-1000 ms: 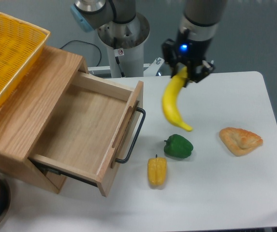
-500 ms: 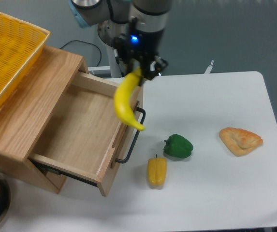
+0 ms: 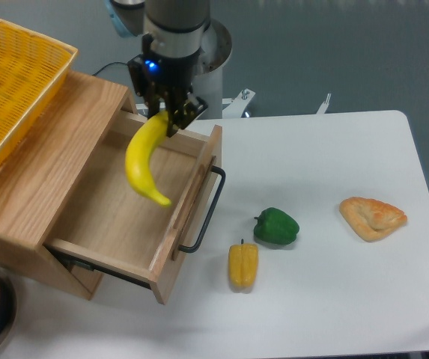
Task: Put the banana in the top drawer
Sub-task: 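Carry the held banana over the open wooden drawer, then lower the banana into the drawer and open the gripper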
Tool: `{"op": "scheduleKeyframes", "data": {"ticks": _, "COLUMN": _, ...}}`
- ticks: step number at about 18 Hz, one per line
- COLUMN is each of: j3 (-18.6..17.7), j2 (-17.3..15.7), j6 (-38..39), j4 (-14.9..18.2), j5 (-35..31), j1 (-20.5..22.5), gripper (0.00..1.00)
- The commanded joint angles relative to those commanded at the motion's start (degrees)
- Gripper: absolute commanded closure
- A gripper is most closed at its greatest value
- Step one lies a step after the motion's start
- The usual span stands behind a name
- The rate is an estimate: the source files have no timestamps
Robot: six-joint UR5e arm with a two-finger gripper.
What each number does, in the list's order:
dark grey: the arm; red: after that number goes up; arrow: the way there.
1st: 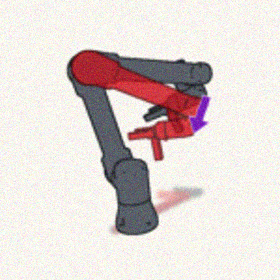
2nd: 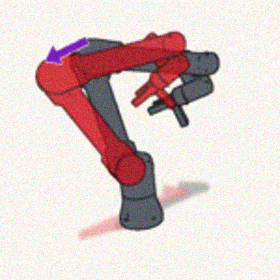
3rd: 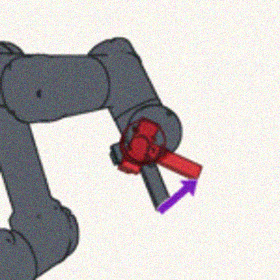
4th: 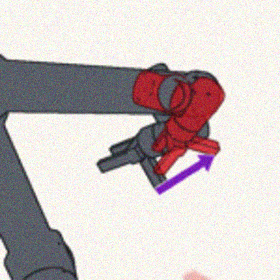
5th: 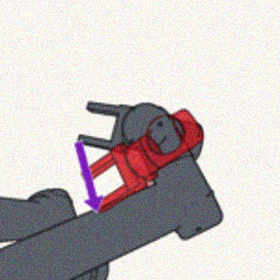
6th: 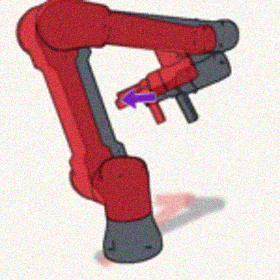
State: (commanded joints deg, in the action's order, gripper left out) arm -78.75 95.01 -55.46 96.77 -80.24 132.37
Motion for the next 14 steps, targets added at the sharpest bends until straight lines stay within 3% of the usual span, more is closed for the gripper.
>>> {"op": "scheduleKeyframes", "data": {"ticks": 3, "j3": 0.0, "j2": 1.14, "j6": 1.84, "j4": -0.44, "j5": 0.09, "j1": -1.67, "gripper": 0.61}}
{"op": "scheduleKeyframes", "data": {"ticks": 6, "j3": -0.09, "j2": 2.72, "j6": 4.65, "j4": -3.07, "j5": -0.35, "j1": -3.6, "gripper": 0.61}}
{"op": "scheduleKeyframes", "data": {"ticks": 14, "j3": -0.53, "j2": 4.66, "j6": 5.89, "j4": -3.6, "j5": -2.81, "j1": -4.66, "gripper": 0.61}}
